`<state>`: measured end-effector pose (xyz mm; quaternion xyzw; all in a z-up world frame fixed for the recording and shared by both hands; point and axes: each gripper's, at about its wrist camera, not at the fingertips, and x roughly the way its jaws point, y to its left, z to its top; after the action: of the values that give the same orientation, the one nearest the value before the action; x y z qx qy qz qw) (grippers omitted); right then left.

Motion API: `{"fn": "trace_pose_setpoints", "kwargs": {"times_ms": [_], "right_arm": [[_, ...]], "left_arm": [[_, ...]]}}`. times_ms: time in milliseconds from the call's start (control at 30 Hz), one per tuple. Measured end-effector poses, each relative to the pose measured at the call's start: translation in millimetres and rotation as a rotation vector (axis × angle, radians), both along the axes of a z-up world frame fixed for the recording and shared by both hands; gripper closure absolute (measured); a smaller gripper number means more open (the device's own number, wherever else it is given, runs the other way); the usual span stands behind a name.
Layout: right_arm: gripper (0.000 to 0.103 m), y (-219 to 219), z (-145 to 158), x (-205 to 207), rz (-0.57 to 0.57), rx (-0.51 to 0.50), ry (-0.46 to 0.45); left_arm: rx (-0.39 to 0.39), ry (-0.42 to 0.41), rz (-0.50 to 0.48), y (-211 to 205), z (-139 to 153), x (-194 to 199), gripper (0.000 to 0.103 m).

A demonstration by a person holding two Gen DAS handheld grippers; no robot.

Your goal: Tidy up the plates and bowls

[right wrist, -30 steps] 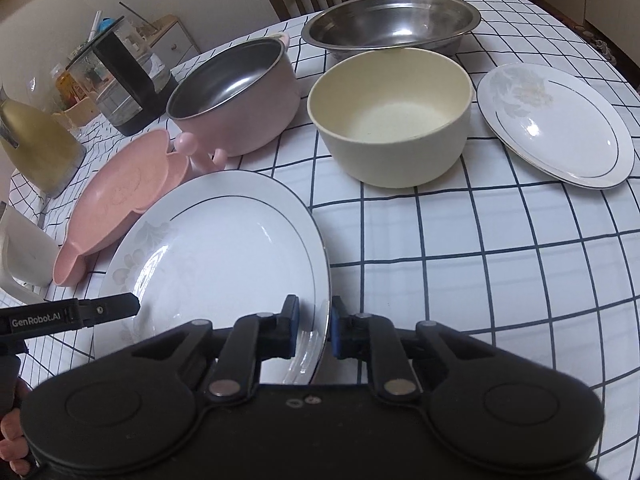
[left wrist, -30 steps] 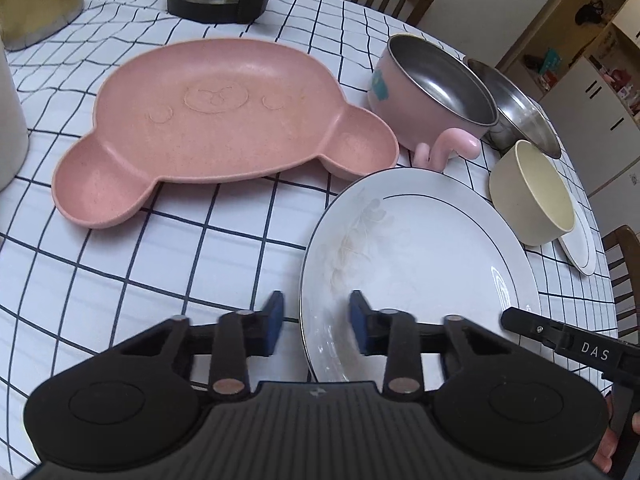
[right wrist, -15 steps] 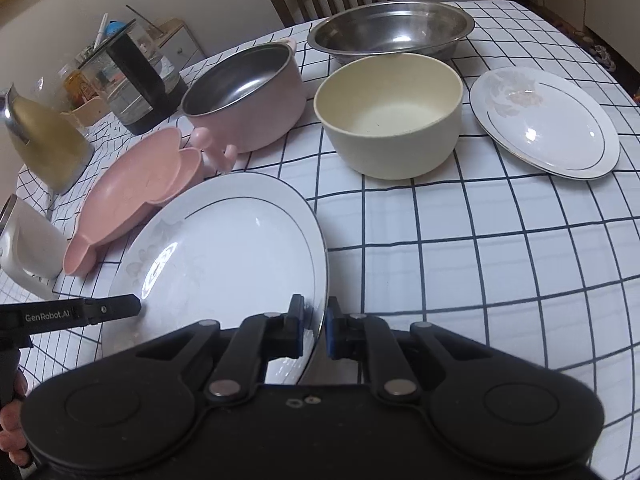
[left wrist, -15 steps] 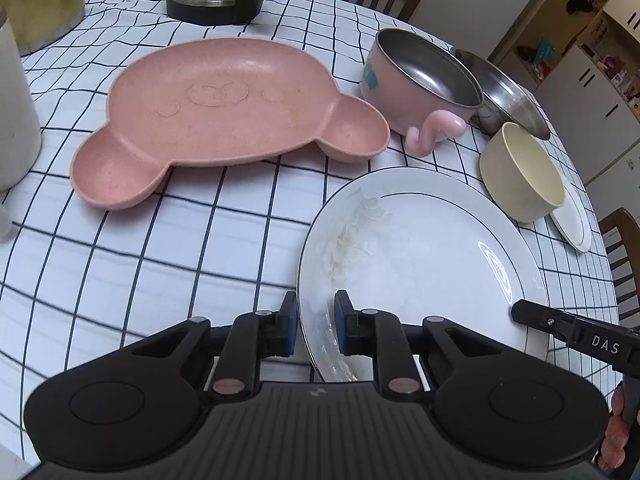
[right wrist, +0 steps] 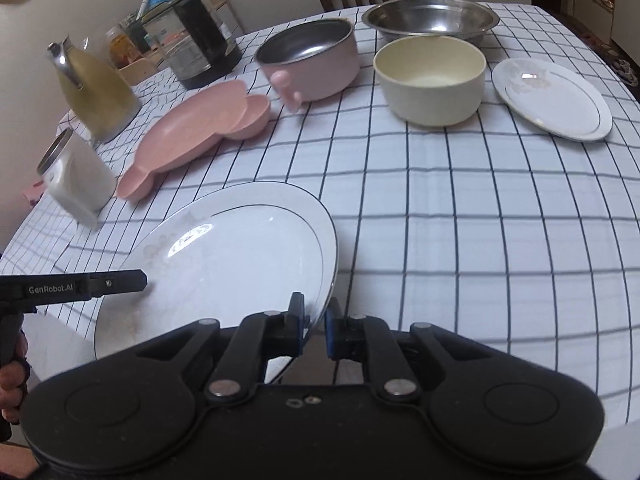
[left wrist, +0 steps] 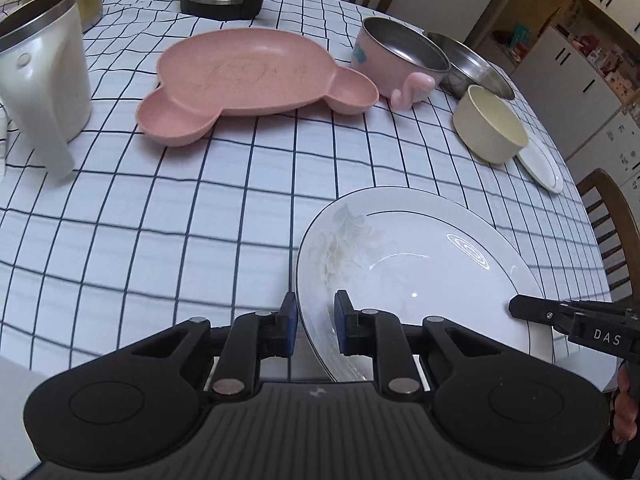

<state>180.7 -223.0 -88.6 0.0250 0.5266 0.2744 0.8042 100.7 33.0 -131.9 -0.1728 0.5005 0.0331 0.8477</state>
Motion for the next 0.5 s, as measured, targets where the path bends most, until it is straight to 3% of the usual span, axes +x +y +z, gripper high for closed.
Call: {"fn": "trace_pose_setpoints", "kwargs": {"times_ms": [233,500], "right_arm": [[0.092,-1,-1,-36,-0.014,0.02,0.011],[0.092,1,-12,-54,-0.023,0.009,0.017]], "left_arm": [[0.019,-0.023,-0.018,1,3,-31,0.085],[0.012,0.02,-0.045,3,-14,-40,0.085]]}}
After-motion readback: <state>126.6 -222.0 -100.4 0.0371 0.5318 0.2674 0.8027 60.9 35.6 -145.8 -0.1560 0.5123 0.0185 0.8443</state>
